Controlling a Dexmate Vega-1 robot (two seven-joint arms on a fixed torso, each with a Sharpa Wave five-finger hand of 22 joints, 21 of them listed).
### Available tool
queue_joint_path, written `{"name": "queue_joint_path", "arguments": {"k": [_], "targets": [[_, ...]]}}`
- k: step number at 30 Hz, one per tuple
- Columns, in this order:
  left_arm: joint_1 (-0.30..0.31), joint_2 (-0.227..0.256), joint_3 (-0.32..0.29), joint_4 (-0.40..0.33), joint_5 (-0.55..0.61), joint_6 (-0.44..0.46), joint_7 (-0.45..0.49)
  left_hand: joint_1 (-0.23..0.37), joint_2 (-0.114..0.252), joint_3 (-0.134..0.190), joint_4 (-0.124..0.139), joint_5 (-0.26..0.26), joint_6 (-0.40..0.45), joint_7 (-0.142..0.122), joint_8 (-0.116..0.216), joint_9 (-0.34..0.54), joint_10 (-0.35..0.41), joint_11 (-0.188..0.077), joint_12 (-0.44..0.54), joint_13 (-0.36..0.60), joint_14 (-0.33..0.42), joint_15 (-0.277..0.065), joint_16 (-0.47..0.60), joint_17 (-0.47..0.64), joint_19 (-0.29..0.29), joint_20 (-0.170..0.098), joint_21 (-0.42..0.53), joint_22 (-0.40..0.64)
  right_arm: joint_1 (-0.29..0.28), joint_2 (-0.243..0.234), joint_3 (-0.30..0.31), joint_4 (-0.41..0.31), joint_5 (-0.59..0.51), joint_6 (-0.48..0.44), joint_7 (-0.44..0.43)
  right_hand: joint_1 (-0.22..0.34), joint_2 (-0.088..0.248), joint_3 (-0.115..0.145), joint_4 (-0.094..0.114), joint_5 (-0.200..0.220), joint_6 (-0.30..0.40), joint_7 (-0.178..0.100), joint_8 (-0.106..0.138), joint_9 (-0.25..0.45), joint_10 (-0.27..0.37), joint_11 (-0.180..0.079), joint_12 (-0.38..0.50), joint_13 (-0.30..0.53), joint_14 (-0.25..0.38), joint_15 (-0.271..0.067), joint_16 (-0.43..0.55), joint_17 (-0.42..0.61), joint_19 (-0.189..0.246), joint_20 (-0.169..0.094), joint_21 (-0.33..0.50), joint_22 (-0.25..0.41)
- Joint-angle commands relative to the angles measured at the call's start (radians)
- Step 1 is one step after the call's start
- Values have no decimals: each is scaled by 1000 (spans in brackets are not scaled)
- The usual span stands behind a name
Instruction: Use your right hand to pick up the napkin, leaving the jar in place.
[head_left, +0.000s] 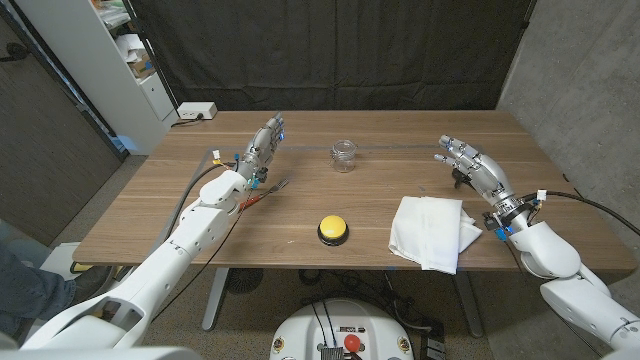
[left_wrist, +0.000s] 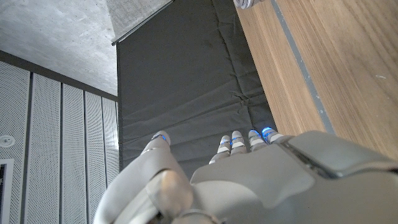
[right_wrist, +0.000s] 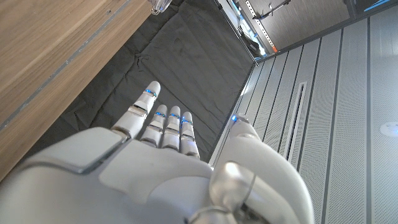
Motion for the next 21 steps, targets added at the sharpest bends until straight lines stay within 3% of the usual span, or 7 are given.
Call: {"name": "queue_joint_path", "arguments": {"k": [1, 21], "targets": [[17, 13, -8, -24, -2, 10, 13, 7, 10, 4, -5, -6, 2, 1, 6, 3, -8, 2, 5, 1, -21, 4, 5, 2, -46, -1, 5, 5, 4, 6, 11, 26, -85, 56, -27, 8, -3, 0, -4, 9, 10, 1, 4, 6, 10, 4, 6, 4, 15, -2, 6, 1, 9, 0, -1, 4], [-3, 9, -6, 12, -4, -2, -11, 6, 12, 3, -8, -7, 2, -1, 6, 3, -10, -1, 5, 1, -23, 4, 4, 2, -50, 6, 5, 5, 17, 24, 37, 50, -245, 103, -97, -2, -22, -11, -7, 13, 25, -4, 6, 6, 11, -3, 2, 5, 28, -7, 8, -2, 18, -1, -2, 4]]}}
